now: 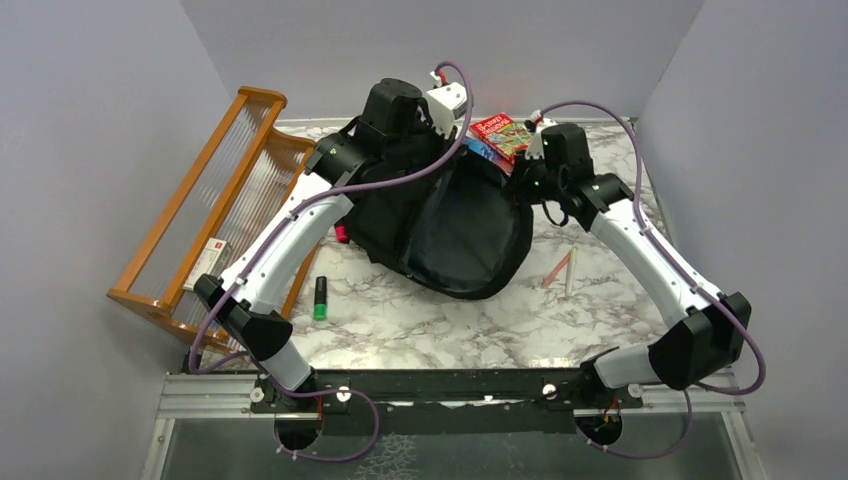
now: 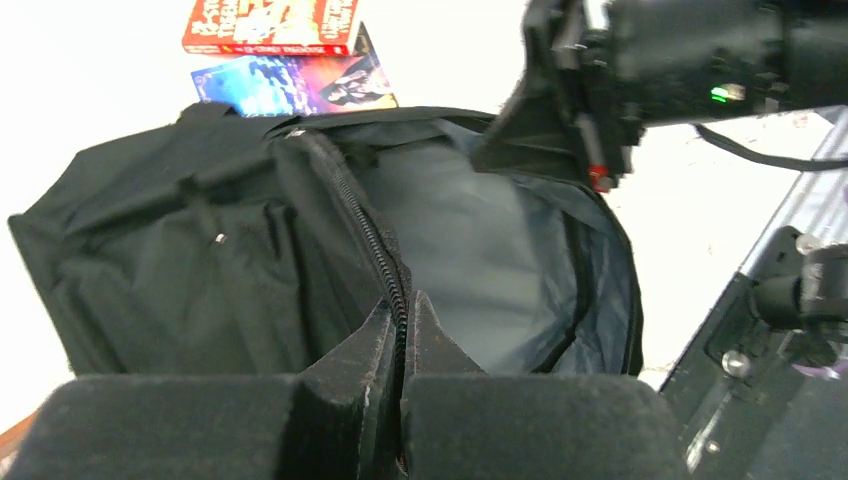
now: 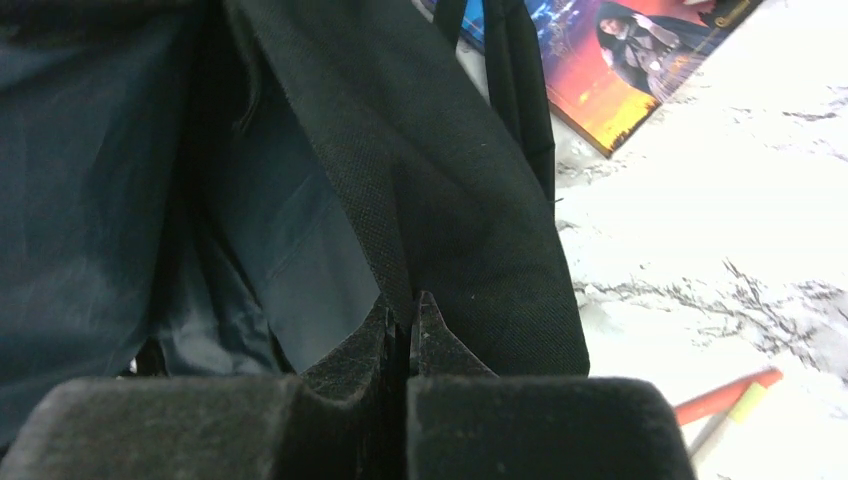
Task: Pack the student bag
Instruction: Adjust the student bag at the center of the board.
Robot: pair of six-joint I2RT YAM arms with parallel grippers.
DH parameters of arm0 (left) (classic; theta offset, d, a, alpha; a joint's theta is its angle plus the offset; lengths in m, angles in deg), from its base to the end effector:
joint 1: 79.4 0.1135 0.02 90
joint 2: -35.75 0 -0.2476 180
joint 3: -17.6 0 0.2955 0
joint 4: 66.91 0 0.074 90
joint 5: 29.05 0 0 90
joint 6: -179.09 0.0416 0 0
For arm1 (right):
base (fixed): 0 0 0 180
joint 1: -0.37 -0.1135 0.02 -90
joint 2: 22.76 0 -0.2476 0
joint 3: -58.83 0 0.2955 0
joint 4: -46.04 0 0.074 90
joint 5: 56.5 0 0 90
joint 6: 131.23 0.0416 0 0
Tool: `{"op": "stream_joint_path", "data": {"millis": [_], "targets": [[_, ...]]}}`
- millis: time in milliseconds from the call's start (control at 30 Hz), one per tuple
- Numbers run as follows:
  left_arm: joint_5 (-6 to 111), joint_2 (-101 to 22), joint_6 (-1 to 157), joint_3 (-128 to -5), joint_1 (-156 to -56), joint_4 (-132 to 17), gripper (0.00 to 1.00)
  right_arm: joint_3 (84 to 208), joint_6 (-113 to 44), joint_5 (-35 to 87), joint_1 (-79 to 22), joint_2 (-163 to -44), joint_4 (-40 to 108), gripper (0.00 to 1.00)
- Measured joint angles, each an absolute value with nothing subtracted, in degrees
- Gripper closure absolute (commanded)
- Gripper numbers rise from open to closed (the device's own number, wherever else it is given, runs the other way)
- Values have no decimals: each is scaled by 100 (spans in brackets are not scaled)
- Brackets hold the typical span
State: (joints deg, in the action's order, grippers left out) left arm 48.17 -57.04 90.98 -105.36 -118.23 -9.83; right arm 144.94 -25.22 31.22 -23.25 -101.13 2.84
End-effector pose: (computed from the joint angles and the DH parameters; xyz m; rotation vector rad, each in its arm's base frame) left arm 0.2978 -0.2515 0.4575 0.8585 1.9020 -0.6260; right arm 0.3265 0.1446 0.3288 -0.1702 2.2160 0.4299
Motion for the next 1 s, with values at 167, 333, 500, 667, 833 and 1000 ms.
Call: {"op": "stream_joint_path", "data": {"millis": [167, 333, 500, 667, 833, 1000], "targets": [[4697, -5704, 8773, -10792, -11914, -625, 100, 15171, -2748, 2512, -2128, -10777, -24, 100], [4789, -5706, 8609, -10639, -11921, -555, 100, 15364, -2824, 2195, -1949, -11337, -138, 100], [4903, -5713, 8580, -10005, -11689, -636, 100, 15149, -2818, 2197, -1927, -11645, -114, 96], [4892, -5606, 8519, -8789, -11184, -1241, 100, 14734, -2728, 2394, -1927, -11695, 46, 82], [4848, -5403, 8482, -7747, -10889, -1836, 100, 14419, -2577, 2543, -1927, -11693, 269, 63], [4741, -5239, 8484, -7089, -10669, -2422, 100, 14201, -2468, 2578, -1927, -11566, 564, 48]]}}
